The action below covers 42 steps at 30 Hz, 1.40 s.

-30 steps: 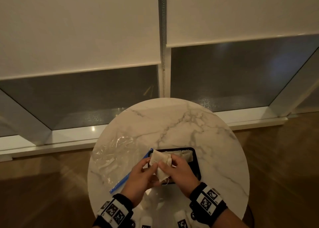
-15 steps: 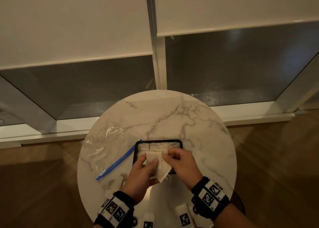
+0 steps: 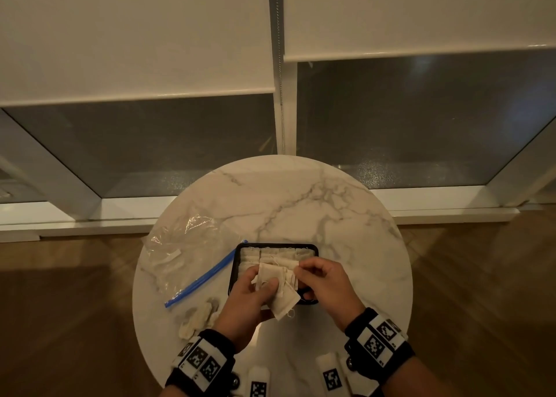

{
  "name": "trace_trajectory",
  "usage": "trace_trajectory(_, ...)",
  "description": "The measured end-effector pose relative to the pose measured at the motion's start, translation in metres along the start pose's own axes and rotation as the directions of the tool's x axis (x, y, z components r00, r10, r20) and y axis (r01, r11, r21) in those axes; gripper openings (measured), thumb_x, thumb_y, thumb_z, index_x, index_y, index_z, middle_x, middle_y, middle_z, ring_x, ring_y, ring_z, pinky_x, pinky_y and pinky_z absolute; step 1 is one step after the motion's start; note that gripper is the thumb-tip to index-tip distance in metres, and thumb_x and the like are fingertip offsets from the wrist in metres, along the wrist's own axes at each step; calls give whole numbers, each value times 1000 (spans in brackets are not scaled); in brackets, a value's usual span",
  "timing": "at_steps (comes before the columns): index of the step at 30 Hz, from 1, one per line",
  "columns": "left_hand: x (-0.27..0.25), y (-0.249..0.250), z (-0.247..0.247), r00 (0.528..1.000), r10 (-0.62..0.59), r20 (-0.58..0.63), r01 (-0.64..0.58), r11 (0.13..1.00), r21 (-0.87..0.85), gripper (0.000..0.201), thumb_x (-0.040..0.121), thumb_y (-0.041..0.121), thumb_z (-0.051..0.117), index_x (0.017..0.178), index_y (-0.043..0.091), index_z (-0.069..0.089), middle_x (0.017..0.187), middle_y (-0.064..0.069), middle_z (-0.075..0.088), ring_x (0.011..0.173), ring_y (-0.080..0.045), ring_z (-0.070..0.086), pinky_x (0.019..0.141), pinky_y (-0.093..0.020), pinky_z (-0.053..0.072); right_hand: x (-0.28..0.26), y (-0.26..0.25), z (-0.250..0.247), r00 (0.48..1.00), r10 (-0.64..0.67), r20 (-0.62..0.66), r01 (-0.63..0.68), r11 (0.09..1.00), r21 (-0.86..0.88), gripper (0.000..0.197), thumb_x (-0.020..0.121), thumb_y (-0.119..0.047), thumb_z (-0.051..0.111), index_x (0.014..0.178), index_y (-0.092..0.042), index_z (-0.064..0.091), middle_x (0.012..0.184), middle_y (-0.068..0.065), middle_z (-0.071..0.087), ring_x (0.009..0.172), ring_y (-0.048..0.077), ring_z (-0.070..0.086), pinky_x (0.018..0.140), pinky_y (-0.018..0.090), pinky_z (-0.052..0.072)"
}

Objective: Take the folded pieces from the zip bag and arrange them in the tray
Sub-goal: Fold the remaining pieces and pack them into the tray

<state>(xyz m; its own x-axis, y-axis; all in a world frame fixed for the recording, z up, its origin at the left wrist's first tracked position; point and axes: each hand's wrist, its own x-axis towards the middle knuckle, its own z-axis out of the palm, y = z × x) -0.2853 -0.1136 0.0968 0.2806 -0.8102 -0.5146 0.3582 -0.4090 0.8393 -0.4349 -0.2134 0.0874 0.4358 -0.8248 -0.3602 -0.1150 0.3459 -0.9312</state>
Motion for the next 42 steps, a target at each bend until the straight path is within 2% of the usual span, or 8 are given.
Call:
trace_trajectory(10,6,3,-11,999,33,6,-33,999,-17,30,100,15,58,130,21,57,116,-8,73,104,-29,72,81,-42,61,8,-7,7,1000,11,22,-11,1000,8,8,87,-11,73,94,-13,71,91,15,72,75,18,68,69,37,59)
trace_trajectory(19,8,7,-16,998,66,12,-66,998,-13,28,100,13,56,128,18,58,111,-3,75,101,-24,72,78,-35,60,12,-10,12,999,-16,-50,19,999,48,4,91,-8,67,88,-9,69,87,14,73,77,26,68,64,35,58)
trace_trajectory(24,8,5,-21,999,40,10,-40,999,-28,27,100,14,56,126,20,60,113,-3,74,104,-26,71,85,-43,61,10,-18,13,999,17,-33,-11,987,159,11,93,-1,61,84,-6,63,77,2,72,76,20,70,67,36,60)
trace_trajectory(27,10,3,-22,1000,13,-4,-13,999,-51,25,99,13,56,122,19,62,115,-7,73,106,-31,69,89,-50,59,11,-16,12,996,70,-55,-57,974,218,10,93,-1,60,85,-7,61,82,7,69,84,26,69,69,40,61)
trace_trajectory(31,14,-1,-28,999,-31,-32,26,988,-155,27,98,11,51,121,9,64,117,-17,70,109,-40,66,79,-51,59,16,-13,5,982,124,-140,-89,968,234,4,93,-3,58,96,-6,58,92,13,69,81,27,70,63,38,60)
trace_trajectory(34,18,-9,-38,988,-48,-146,26,989,-148,26,96,13,51,118,10,64,117,-19,69,110,-41,64,70,-43,59,23,-5,-8,968,102,-228,-74,989,128,12,94,-6,57,105,-10,59,94,10,71,77,21,66,54,28,53)
trace_trajectory(37,21,-19,-45,973,-59,-223,47,997,-60,22,95,12,52,114,11,64,115,-17,67,107,-38,64,70,-41,58,37,8,-22,973,5,-231,-30,994,-105,8,93,-6,62,99,-12,62,93,8,70,77,18,65,53,22,51)
trace_trajectory(42,26,-34,-51,959,-119,-257,129,991,23,21,97,15,54,116,16,62,113,-11,68,99,-29,66,67,-37,55,76,24,-34,994,-89,-69,37,836,-547,12,90,-7,66,93,-18,71,90,0,68,77,16,64,57,14,49)
